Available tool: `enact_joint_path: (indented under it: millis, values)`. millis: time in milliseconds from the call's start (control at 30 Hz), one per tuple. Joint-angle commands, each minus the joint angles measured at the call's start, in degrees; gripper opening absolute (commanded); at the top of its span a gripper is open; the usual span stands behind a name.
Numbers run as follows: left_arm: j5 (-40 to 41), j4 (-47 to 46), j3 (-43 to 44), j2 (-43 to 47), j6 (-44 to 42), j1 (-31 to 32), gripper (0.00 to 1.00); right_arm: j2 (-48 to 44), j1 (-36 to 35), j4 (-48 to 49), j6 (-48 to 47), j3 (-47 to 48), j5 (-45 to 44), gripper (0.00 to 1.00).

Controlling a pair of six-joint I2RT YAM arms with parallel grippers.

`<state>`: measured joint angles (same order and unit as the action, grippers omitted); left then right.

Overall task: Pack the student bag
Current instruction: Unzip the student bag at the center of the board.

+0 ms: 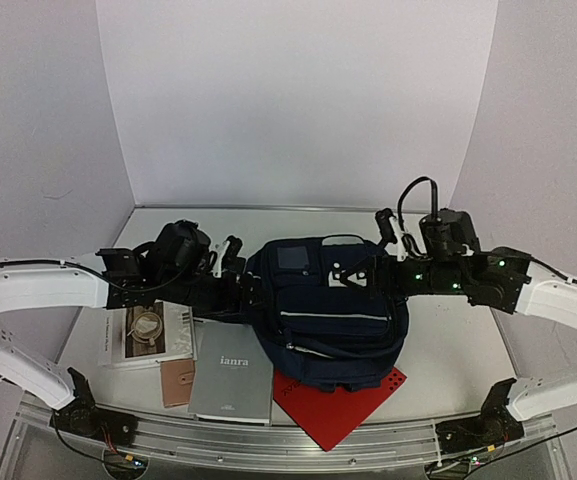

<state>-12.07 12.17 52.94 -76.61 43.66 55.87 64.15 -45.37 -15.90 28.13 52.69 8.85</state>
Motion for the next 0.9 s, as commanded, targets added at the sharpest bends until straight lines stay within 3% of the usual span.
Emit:
enact_joint_path:
  millis: [0, 200, 533, 733, 800, 867]
  values:
    - [-1.06, 0.56, -3.30, -1.64, 6.20, -4.24, 0.76, 5.28, -6.61, -1.15, -1.23, 0.61, -0.01, 0.73]
    - [-3.06, -2.10, -3.74, -5.72, 9.00, -6.41, 0.77, 15.60, -16.84, -1.06, -4.46, 5.30, -3.36, 0.65]
    - [-4.97, -8.44, -3.56, -12.31, 10.91, -7.79, 0.73, 22.79, -20.55, -0.03, -7.00, 8.51, -5.93, 0.51]
    - [-4.95, -10.17, -2.16, -15.04, 9.24, -8.07, 0.67, 25.62, -22.81, 0.11, -7.99, 7.97, -10.90, 0.54]
    - [-5.59, -10.44, -1.52, -16.80, 9.16, -8.45, 0.64, 26.48, -23.57, 0.17, -8.17, 8.11, -11.61, 0.47]
    - [-6.42, -11.81, -1.36, -17.94, 9.04, -8.49, 0.57, 26.86, -25.03, 0.30, -8.04, 8.30, -12.50, 0.35]
